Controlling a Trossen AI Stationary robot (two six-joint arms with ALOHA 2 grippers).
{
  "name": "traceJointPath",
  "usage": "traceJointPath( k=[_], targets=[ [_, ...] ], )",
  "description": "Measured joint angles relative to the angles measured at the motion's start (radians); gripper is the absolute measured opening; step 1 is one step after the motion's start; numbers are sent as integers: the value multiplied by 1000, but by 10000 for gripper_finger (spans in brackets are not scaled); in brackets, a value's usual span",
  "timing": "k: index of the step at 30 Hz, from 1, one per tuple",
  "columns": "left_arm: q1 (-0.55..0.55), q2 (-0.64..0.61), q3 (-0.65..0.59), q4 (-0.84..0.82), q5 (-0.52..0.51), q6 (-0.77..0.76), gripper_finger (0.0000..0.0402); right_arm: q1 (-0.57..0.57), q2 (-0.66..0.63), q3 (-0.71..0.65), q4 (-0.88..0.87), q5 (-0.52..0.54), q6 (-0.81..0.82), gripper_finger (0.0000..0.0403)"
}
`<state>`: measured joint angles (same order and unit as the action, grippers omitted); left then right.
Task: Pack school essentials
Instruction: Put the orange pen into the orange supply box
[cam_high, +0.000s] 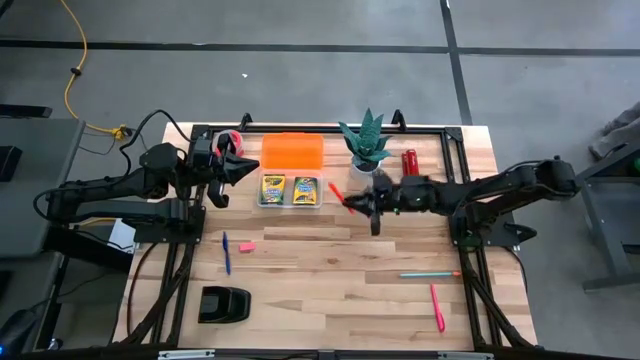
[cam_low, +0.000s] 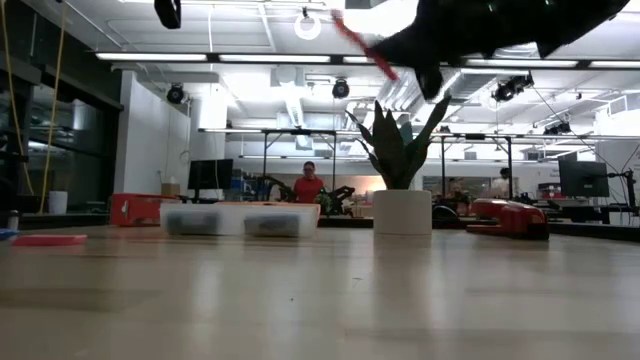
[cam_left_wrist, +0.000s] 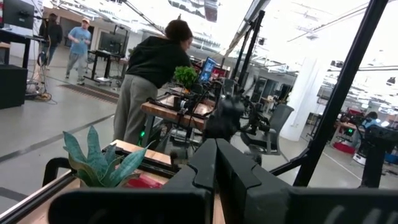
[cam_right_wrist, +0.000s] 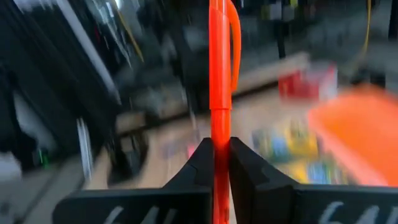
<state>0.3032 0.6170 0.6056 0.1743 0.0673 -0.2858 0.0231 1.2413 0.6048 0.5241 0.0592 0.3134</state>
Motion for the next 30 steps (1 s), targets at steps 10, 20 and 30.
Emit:
traceJointPath(
  k=[10,20,30],
  targets=[
    [0,0,0,-57,1,1,0,-29,-5,2,227,-6,-59,1],
    [0,0,0,-58,10,9,0,-30,-4,28,164,-4,-60,1],
    [0,0,0,-42,10,9,0,-130,269,503,-584,-17,-256,0]
  ],
)
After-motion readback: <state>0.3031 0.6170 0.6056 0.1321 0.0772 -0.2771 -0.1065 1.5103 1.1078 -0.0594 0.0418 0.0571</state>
